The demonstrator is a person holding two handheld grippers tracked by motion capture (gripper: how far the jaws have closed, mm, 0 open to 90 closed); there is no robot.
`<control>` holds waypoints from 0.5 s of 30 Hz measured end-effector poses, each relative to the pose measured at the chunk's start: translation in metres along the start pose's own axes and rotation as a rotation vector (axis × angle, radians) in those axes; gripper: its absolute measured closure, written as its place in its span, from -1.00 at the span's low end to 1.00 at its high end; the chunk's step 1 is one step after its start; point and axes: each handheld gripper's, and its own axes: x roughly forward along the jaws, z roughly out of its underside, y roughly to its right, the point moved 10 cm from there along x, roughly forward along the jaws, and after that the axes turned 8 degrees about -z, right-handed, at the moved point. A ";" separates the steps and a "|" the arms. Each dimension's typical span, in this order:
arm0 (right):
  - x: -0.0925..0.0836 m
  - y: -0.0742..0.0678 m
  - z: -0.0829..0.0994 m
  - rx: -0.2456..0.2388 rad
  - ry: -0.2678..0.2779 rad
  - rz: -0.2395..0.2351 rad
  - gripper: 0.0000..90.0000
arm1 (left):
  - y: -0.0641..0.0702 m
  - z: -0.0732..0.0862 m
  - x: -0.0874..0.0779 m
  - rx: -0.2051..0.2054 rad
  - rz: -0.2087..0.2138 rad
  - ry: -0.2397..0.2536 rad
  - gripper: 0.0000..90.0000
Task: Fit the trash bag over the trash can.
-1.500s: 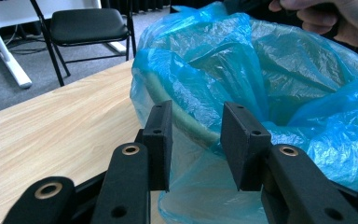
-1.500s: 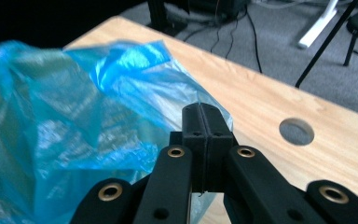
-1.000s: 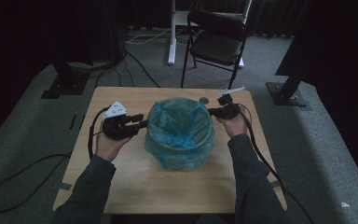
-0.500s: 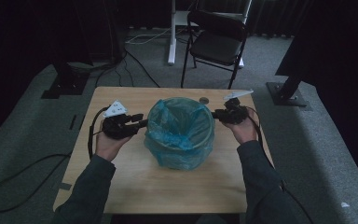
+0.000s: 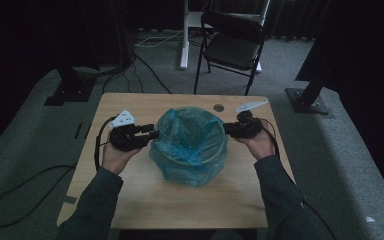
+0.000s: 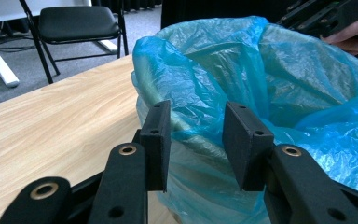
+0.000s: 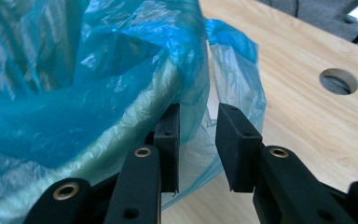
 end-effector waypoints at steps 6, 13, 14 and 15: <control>-0.004 -0.011 0.012 -0.050 -0.022 0.025 0.46 | 0.004 -0.008 -0.006 0.019 0.011 0.010 0.35; -0.013 -0.012 0.017 -0.036 0.022 0.053 0.35 | 0.012 -0.023 -0.005 0.050 0.024 0.018 0.34; -0.014 -0.012 0.017 -0.031 0.037 0.054 0.34 | 0.013 -0.025 -0.004 0.055 0.020 0.022 0.34; -0.016 -0.013 0.016 -0.027 0.051 0.047 0.33 | 0.014 -0.028 -0.003 0.055 0.015 0.027 0.34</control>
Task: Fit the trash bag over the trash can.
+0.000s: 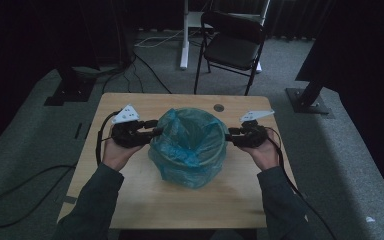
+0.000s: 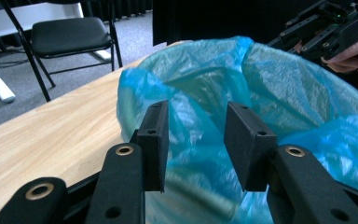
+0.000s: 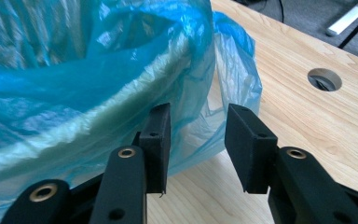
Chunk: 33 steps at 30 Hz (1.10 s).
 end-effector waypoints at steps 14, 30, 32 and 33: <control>0.007 0.000 0.015 0.026 0.012 0.012 0.23 | 0.015 -0.023 0.020 0.034 0.035 -0.021 0.32; 0.012 0.000 0.023 0.015 -0.008 0.014 0.21 | 0.025 -0.033 0.048 0.056 0.061 -0.065 0.31; 0.013 0.000 0.024 0.011 -0.010 0.011 0.21 | 0.027 -0.033 0.052 0.058 0.066 -0.073 0.31; 0.013 0.000 0.024 0.011 -0.013 0.010 0.20 | 0.027 -0.033 0.054 0.062 0.066 -0.079 0.31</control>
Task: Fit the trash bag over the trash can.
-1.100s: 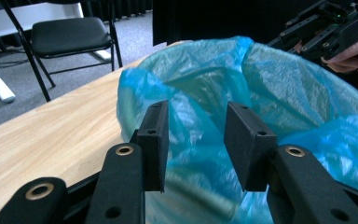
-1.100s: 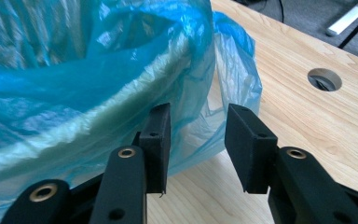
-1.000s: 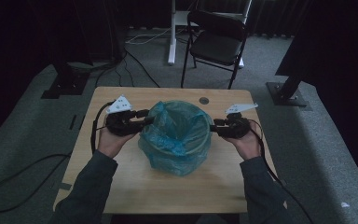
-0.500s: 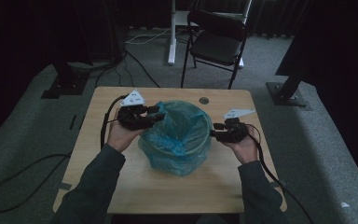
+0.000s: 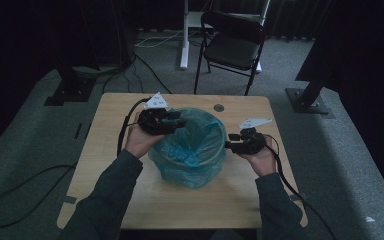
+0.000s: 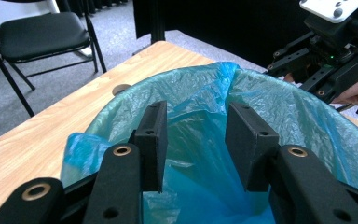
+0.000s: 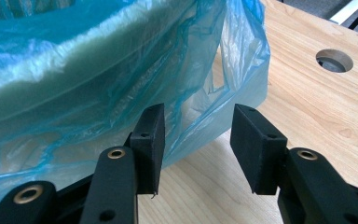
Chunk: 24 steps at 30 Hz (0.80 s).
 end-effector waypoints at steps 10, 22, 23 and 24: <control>-0.001 0.001 0.002 0.000 -0.003 -0.002 0.20 | 0.008 -0.003 0.014 0.032 0.009 -0.035 0.31; -0.002 0.002 0.003 0.006 0.001 0.000 0.20 | 0.016 -0.005 0.031 0.098 0.001 -0.097 0.31; -0.002 0.002 0.003 0.006 0.001 0.000 0.20 | 0.016 -0.005 0.032 0.102 0.001 -0.100 0.31; -0.002 0.002 0.003 0.006 0.001 0.000 0.20 | 0.017 -0.005 0.033 0.108 -0.001 -0.108 0.31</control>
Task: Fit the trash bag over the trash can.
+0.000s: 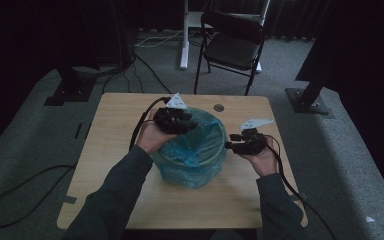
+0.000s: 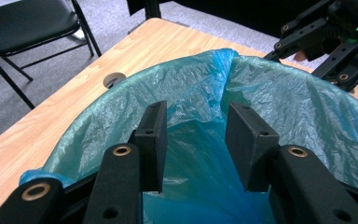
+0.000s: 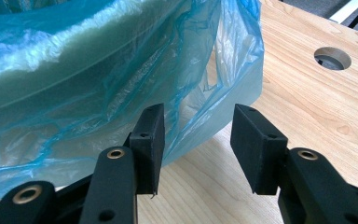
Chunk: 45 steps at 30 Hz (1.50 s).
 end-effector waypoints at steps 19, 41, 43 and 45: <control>0.001 0.000 0.001 -0.002 -0.005 0.000 0.20 | 0.004 -0.011 0.017 0.087 -0.025 -0.076 0.30; 0.001 0.002 0.003 0.002 -0.005 -0.001 0.19 | 0.006 -0.004 0.043 0.149 -0.061 -0.190 0.37; 0.001 0.002 0.003 0.001 -0.005 0.000 0.19 | 0.007 -0.001 0.046 0.165 -0.065 -0.215 0.37; 0.001 0.002 0.003 0.003 -0.004 0.000 0.19 | 0.008 0.000 0.048 0.170 -0.063 -0.226 0.36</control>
